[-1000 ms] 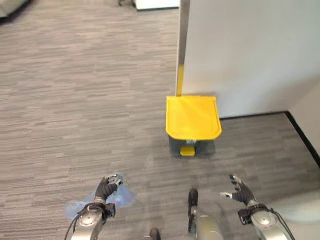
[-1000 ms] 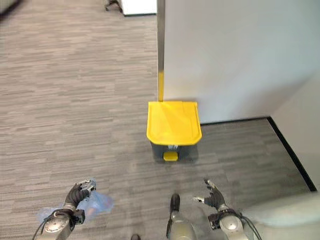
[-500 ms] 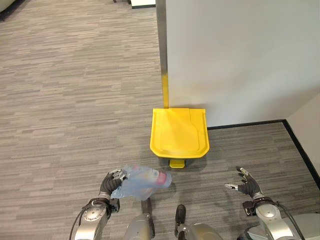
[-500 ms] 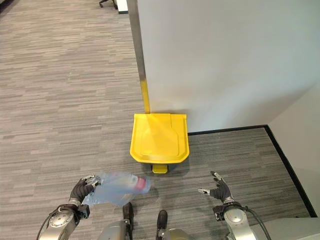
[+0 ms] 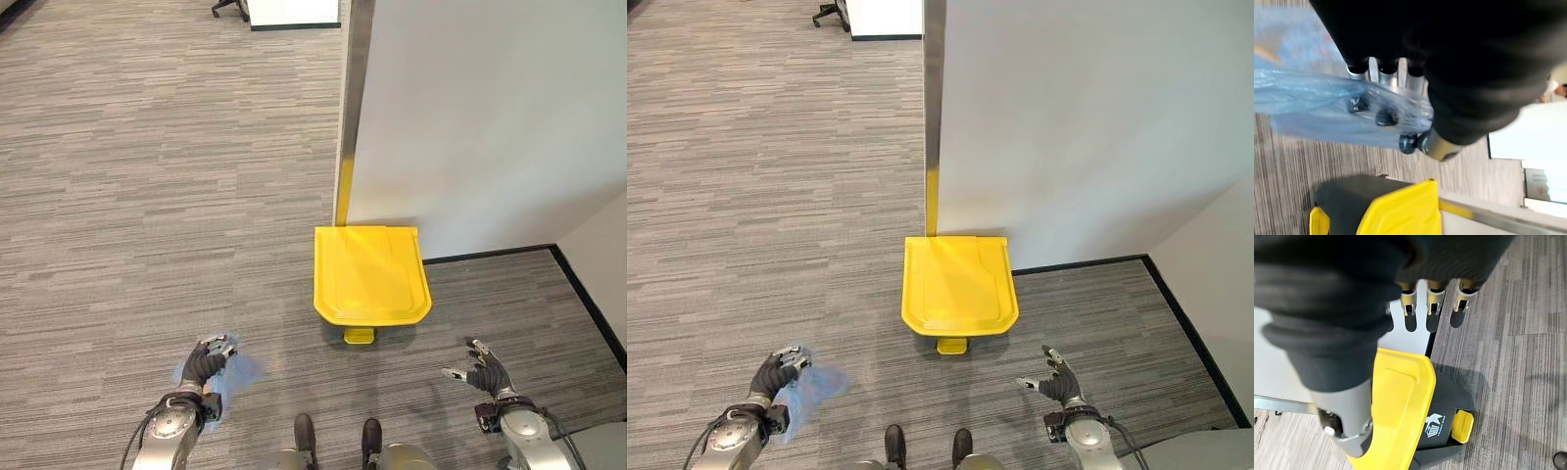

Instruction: Gather garbage on tea table into small bin, then transfer packed bag to large trash can.

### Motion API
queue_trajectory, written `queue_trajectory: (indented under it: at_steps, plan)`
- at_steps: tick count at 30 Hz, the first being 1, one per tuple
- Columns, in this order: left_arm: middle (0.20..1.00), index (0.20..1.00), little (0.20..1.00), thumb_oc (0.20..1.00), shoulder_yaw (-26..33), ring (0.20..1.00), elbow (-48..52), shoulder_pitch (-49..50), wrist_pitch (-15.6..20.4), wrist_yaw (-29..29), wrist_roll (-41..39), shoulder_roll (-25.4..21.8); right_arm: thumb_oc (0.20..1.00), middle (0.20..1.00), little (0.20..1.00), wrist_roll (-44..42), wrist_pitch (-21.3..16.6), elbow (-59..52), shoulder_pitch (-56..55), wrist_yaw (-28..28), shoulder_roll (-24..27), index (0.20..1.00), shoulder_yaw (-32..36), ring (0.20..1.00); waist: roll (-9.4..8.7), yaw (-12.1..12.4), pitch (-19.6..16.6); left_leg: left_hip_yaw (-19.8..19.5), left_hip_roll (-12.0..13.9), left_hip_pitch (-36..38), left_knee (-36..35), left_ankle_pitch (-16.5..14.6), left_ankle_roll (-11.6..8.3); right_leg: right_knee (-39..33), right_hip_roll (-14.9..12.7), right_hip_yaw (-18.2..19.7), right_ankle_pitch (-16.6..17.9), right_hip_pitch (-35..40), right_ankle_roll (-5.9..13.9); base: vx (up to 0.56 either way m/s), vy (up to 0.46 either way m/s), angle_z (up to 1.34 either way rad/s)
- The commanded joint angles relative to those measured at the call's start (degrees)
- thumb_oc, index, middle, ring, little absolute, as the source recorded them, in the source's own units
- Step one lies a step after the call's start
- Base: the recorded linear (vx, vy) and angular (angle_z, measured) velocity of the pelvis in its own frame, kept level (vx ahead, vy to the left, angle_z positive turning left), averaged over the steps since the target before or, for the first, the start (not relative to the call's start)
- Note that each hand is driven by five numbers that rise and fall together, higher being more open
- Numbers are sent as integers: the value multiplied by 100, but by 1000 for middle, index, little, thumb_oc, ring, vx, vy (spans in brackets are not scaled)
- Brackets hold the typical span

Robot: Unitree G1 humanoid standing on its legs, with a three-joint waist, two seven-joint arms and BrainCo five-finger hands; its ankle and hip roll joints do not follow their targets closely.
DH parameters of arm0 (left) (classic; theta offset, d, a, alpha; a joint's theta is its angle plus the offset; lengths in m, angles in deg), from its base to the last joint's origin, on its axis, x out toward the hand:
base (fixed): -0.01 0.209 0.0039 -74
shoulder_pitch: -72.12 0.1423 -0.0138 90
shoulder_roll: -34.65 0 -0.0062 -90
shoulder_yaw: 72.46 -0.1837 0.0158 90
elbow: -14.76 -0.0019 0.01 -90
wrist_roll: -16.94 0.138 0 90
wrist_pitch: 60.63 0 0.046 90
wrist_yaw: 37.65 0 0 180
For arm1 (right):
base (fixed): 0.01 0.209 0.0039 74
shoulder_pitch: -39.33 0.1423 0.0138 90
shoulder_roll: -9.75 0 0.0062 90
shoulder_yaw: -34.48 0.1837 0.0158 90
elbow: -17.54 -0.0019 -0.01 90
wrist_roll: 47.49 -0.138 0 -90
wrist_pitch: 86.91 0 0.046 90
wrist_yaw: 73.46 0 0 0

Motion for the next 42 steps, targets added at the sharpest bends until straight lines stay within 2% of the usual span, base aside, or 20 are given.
queue_trajectory:
  at_steps: [1,7,11,13,15,18,19,20,21,22,23,24,26,28,33,34,36,40,42]
  plan:
    - [200,200,200,200,265,200,283,-40,315,-60,30,-121,1000,1000,1000,-42,-123,60,221,-78,92,1000,44,1000,-267,111,-127,-55,0,-2,746,-1036,-45,211,-297,285,-331,-102,303,23,62,-22]
    - [200,200,200,200,335,200,343,-47,333,-126,-36,-155,1000,1000,1000,-9,-124,-29,414,-69,111,1000,-35,1000,-294,259,0,-265,-170,-202,1140,-1282,96,585,-390,441,-338,-355,446,29,100,-20]
    - [200,200,200,200,342,200,325,-111,319,-156,-49,-236,1000,1000,1000,-24,-132,-80,452,-54,71,1000,-30,1000,-278,273,115,-360,-267,-172,1263,-1436,227,1340,-480,506,-234,-701,581,57,119,-19]
    - [200,200,200,200,335,200,303,-156,328,-175,-47,-234,1000,1000,1000,-38,-136,-89,454,-71,62,1000,-19,1000,-237,229,190,-400,-326,36,1207,-1558,278,1798,-425,465,-109,-1150,565,148,130,3]
    - [200,200,200,200,321,200,279,-192,347,-200,-78,-230,1000,1000,1000,-54,-128,-73,479,-86,102,1000,-19,1000,-199,148,250,-450,-382,274,1113,-1654,285,1594,-414,295,71,-1506,535,247,85,-25]
    - [200,200,200,200,295,200,233,-312,370,-209,-124,-229,1000,1000,1000,-112,-111,-24,384,-132,178,1000,84,1000,-191,-118,375,-755,-527,752,1111,-1970,226,398,-305,-8,354,-1962,639,477,-10,39]
    - [200,200,200,200,278,200,222,-367,393,-205,-89,-205,1000,1000,1000,-156,-112,55,287,-171,180,1000,200,1000,-197,-254,378,-988,-598,923,1156,-2118,177,104,-240,112,514,-2140,682,488,-87,101]
    - [200,200,200,200,247,200,216,-409,391,-209,-63,-201,1000,1000,1000,-191,-115,74,234,-193,190,1000,267,1000,-184,-311,378,-1107,-608,987,1202,-2196,151,122,-237,168,579,-2210,709,375,-69,85]
    - [200,200,200,200,247,200,216,-409,391,-209,-63,-201,1000,1000,1000,-191,-115,74,234,-193,190,1000,267,1000,-182,-313,378,-1110,-607,986,1204,-2198,151,121,-236,164,579,-2209,709,295,-111,67]
    - [200,200,200,200,202,200,220,-445,394,-176,-54,-215,1000,1000,1000,-284,-114,92,77,-214,191,1000,421,1000,-229,-397,277,-1326,-626,1137,1165,-2335,54,46,-277,358,679,-2097,630,364,-209,65]
    - [200,200,200,200,124,200,225,-532,394,-164,-86,-202,1000,1000,1000,-386,-165,130,36,-243,242,1000,532,1000,-217,-510,231,-1425,-515,1099,1417,-2427,-84,272,-332,494,813,-2137,530,423,-267,104]
    - [200,200,200,200,125,200,217,-510,386,-150,-100,-192,1000,1000,1000,-420,-184,119,-26,-262,262,1000,618,1000,-195,-573,208,-1442,-405,1054,1502,-2440,-148,395,-315,494,777,-2179,520,298,-236,108]
    - [200,200,200,200,91,200,129,-598,404,-188,-170,-187,1000,1000,1000,-759,-302,189,-36,-448,300,1000,913,1000,-133,-727,178,-1430,-188,1039,1509,-2272,-270,614,-272,384,721,-2258,481,163,-144,101]
    - [200,200,200,200,167,200,26,-631,466,-234,-259,-129,1000,1000,1000,-1056,-415,282,45,-552,316,1000,1164,1000,-40,-825,109,-1299,-29,1104,1242,-2203,-277,598,-166,286,729,-2343,495,37,-48,50]
    - [200,200,200,200,117,200,116,-544,453,-75,-145,-108,1000,1000,1000,-831,-295,418,446,-303,258,1000,575,1000,-84,-592,145,-1160,-226,1226,715,-2303,-80,424,-127,362,975,-2495,645,-68,25,-45]
    - [200,200,200,200,15,200,167,-512,433,30,-33,-105,1000,1000,1000,-544,-204,358,703,-81,236,1000,55,1000,-69,-447,147,-1181,-322,1339,608,-2321,-4,354,-173,328,1047,-2493,648,-30,23,-16]
    - [200,200,200,200,-17,200,171,-522,436,48,4,-106,1000,1000,1000,-496,-204,322,811,-29,223,1000,-86,1000,-58,-412,163,-1199,-338,1359,592,-2327,13,338,-192,310,1068,-2485,655,-14,13,-45]
    - [200,200,200,200,-383,200,158,-799,492,95,14,-42,1000,1000,1000,-610,-251,9,1677,162,-5,1000,-911,1000,86,-198,202,-1340,-382,1414,534,-2342,69,306,-364,76,1082,-2489,571,25,8,15]
    - [200,200,200,200,-736,200,190,-1179,589,45,-135,-44,1000,1000,1000,-660,-292,-81,2555,69,5,1000,-1343,1000,132,-89,272,-1395,-383,1313,586,-2337,66,331,-432,-4,1098,-2582,556,-8,-10,33]
